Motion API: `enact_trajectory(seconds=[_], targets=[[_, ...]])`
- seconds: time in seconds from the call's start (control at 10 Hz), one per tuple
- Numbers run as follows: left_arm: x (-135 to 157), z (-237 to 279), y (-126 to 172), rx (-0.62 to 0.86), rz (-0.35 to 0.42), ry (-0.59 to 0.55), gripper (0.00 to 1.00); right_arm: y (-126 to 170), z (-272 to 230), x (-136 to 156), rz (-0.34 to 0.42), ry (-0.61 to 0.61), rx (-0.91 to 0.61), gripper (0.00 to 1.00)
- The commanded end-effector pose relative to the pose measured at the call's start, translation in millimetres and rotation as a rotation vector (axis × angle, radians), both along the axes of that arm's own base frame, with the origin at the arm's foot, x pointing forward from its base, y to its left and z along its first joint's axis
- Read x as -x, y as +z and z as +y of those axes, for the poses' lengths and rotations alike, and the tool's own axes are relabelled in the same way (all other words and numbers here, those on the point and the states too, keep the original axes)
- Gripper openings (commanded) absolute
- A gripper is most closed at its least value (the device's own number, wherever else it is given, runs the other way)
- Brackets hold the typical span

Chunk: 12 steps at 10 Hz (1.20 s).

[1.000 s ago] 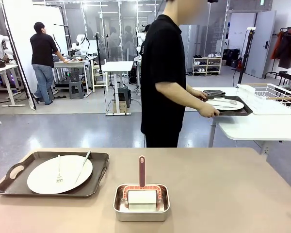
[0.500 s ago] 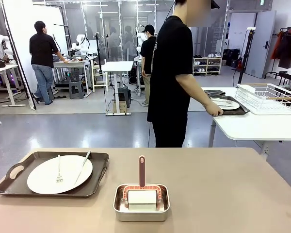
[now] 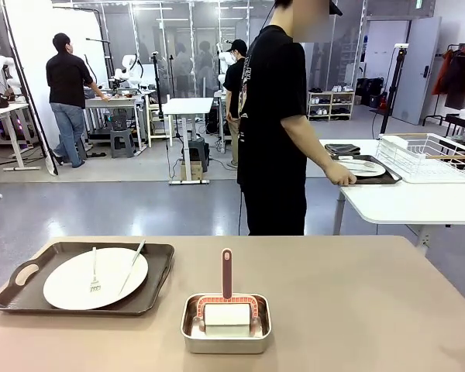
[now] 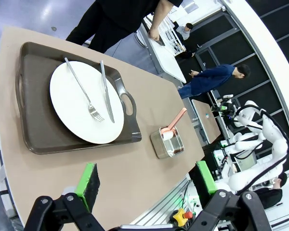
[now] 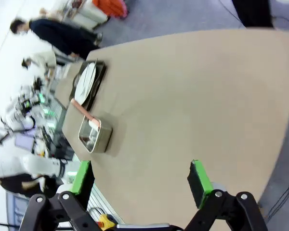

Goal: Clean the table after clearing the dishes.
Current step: When the left (or right) Handle tray is removed, use the left hand (or right hand) to clean the left (or right) side of the table with the Lint Roller.

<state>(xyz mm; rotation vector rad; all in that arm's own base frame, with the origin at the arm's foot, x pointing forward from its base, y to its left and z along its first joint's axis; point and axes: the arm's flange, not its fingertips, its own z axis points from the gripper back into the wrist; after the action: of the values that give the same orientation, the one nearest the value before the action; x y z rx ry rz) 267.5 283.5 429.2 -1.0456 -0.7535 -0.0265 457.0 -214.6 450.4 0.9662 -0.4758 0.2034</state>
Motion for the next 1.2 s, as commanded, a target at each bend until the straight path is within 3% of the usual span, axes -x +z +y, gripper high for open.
enact_trajectory(seconds=[0.0,0.2,0.4,0.7,1.1], targets=[[3,1,0,0.014,-0.006,0.002,1.0,28,59,-20,-0.087,0.173,0.088,1.0],[3,1,0,0.014,-0.006,0.002,1.0,60,144,-29,-0.164,0.373,0.149,1.0],[3,1,0,0.014,-0.006,0.002,1.0,70,227,-13,-0.194,0.585,0.274,1.0],[3,1,0,0.014,-0.006,0.002,1.0,63,315,10,-0.202,0.775,0.395,1.0],[3,1,0,0.014,-0.006,0.002,1.0,44,405,19,-0.258,0.984,0.529,1.0]])
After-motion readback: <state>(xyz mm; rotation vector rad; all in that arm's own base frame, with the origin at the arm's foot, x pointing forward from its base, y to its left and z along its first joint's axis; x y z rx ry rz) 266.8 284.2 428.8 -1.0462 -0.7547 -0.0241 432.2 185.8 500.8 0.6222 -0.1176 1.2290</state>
